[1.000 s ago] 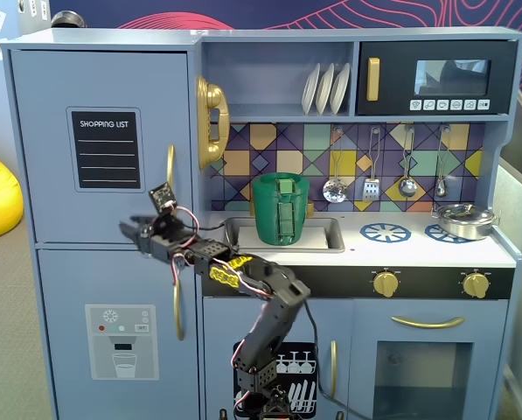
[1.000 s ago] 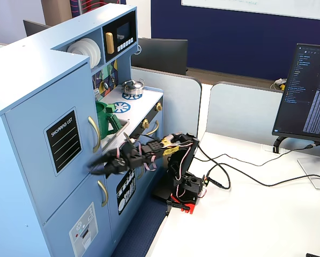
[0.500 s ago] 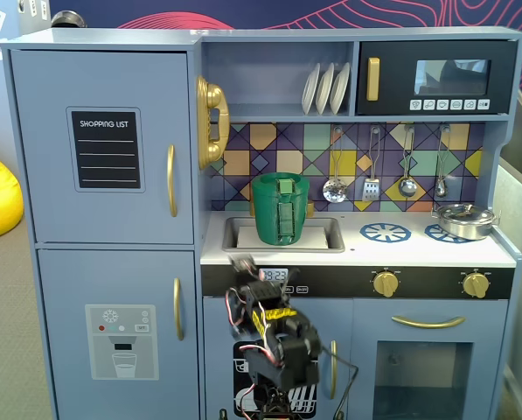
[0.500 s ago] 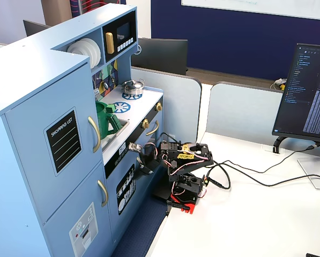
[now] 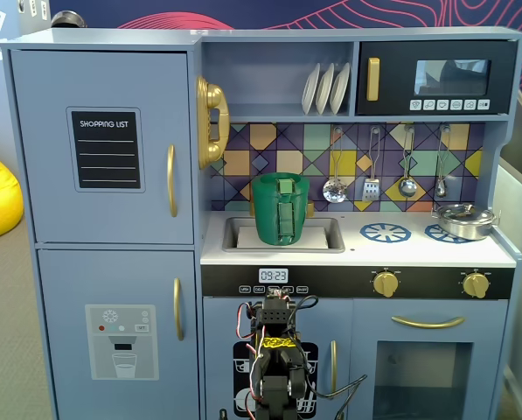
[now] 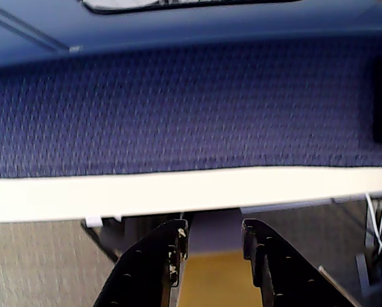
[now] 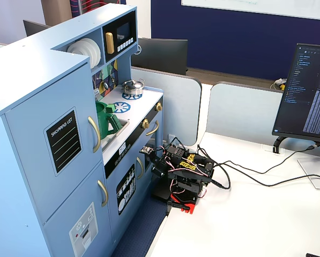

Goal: Close the left cabinet door

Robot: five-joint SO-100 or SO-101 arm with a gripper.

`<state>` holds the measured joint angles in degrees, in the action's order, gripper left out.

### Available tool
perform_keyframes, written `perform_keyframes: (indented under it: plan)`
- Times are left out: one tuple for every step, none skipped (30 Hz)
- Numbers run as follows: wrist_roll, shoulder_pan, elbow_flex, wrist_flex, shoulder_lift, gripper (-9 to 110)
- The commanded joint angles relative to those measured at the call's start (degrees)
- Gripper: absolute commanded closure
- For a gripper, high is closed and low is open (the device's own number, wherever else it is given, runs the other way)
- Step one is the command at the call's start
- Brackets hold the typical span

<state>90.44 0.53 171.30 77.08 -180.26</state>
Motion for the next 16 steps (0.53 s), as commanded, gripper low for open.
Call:
perform_keyframes:
  plan:
    - [-0.79, -1.05, 0.35, 10.37, -1.23, 100]
    - [-2.46, -1.85, 0.35, 10.72, -1.85, 100]
    - [-3.08, -2.02, 0.35, 10.72, -1.85, 100]
    - [-3.43, -1.85, 0.35, 10.72, -1.85, 99]
    - [-3.96, -1.76, 0.35, 10.72, -1.85, 99]
    - [-3.96, -1.76, 0.35, 10.72, -1.85, 99]
    - [-3.96, -1.76, 0.35, 10.72, -1.85, 99]
    - [-3.96, -1.76, 0.35, 10.72, -1.85, 99]
    - [-3.96, -1.76, 0.35, 10.72, -1.85, 99]
    - [-3.96, -1.76, 0.35, 10.72, -1.85, 99]
    - [-3.96, -1.76, 0.35, 10.72, -1.85, 99]
    - [-3.96, -1.76, 0.35, 10.72, -1.85, 99]
    - [-3.96, -1.76, 0.35, 10.72, -1.85, 99]
    - [-3.87, -1.76, 0.35, 10.72, -1.85, 99]
    - [-3.87, -1.76, 0.35, 10.72, -1.85, 99]
    - [-3.87, -1.76, 0.35, 10.72, -1.85, 99]
